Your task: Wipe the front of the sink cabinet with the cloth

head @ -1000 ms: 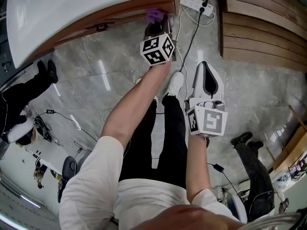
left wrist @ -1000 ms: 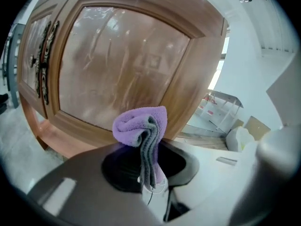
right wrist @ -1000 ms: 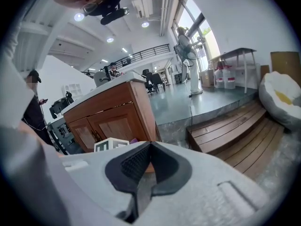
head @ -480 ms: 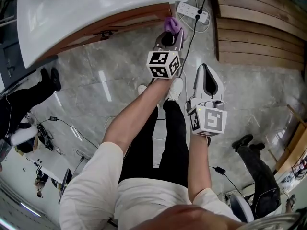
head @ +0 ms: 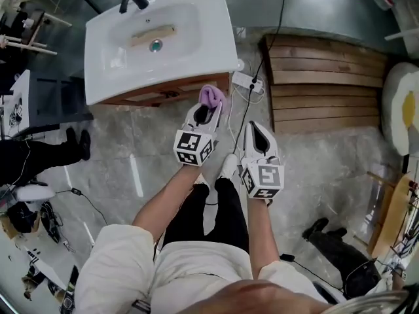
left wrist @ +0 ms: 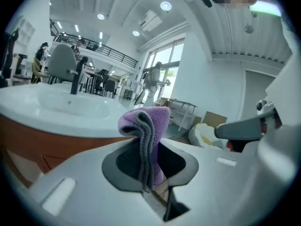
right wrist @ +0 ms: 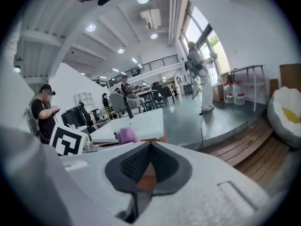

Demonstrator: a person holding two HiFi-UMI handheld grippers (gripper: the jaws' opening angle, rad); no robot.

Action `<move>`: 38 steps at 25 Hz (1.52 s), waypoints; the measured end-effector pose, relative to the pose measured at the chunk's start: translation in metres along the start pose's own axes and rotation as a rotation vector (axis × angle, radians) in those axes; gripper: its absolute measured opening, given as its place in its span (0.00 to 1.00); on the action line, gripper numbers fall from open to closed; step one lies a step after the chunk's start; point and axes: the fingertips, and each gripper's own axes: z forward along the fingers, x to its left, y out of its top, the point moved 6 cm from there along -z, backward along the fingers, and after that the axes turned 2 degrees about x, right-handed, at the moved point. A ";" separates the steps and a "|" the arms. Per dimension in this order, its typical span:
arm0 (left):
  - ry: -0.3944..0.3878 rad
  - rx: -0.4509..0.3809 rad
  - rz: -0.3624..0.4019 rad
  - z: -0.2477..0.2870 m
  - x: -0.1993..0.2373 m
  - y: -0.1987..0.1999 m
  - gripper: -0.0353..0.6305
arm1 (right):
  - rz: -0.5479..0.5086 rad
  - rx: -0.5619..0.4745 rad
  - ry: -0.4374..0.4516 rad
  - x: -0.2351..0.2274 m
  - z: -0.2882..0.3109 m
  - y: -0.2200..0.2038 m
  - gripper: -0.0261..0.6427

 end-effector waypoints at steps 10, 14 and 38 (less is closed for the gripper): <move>0.009 -0.109 0.027 -0.169 -0.053 0.154 0.15 | -0.075 -0.061 0.129 0.101 -0.088 0.121 0.04; 0.040 -0.196 0.086 -0.225 -0.062 0.207 0.15 | -0.100 -0.123 0.179 0.137 -0.110 0.162 0.04; 0.120 -0.370 0.155 -0.354 -0.077 0.267 0.15 | -0.227 -0.238 0.352 0.257 -0.157 0.217 0.04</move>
